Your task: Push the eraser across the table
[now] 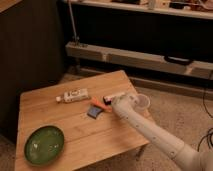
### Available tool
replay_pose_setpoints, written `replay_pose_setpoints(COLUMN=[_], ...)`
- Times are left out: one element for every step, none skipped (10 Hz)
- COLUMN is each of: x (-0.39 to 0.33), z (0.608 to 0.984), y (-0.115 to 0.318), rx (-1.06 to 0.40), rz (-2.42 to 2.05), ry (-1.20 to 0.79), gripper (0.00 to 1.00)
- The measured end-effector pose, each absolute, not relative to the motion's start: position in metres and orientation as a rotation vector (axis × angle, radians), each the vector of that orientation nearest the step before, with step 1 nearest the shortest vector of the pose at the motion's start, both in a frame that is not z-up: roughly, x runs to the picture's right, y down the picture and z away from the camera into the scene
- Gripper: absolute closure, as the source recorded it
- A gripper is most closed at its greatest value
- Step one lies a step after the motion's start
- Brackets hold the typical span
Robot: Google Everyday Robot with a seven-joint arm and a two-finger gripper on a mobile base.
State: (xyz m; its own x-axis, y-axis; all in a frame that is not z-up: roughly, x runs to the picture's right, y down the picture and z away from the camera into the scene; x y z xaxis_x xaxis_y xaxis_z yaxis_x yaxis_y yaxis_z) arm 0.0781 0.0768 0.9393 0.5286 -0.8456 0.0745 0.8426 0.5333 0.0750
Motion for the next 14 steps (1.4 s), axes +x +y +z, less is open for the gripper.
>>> replay_pose_setpoints(x=[0.079,0.081,0.082,0.084,0.086,0.085,0.083,0.081,0.078,0.078,0.08,0.082,0.083,0.086], z=[0.942,0.947,0.949,0.953,0.959,0.967,0.974,0.981,0.987,0.992,0.996,1.001,1.003,1.005], y=[0.072,0.062,0.058,0.052,0.046,0.042,0.039,0.037,0.033,0.028,0.022,0.013,0.006,-0.002], rx=[0.034,0.038,0.041,0.042,0.043,0.04,0.039,0.041,0.05,0.057,0.065,0.077,0.086,0.094], rz=[-1.003,-0.993,-0.988,-0.98,-0.971,-0.963,-0.961,-0.958,-0.955,-0.948,-0.94,-0.929,-0.922,-0.916], ry=[-0.092,-0.068,-0.057,-0.044,-0.035,-0.034,-0.033,-0.032,-0.031,-0.024,-0.014,0.006,0.019,0.034], gripper=[1.0,1.0,1.0,1.0,1.0,1.0,1.0,1.0,1.0,1.0,1.0,1.0,1.0,1.0])
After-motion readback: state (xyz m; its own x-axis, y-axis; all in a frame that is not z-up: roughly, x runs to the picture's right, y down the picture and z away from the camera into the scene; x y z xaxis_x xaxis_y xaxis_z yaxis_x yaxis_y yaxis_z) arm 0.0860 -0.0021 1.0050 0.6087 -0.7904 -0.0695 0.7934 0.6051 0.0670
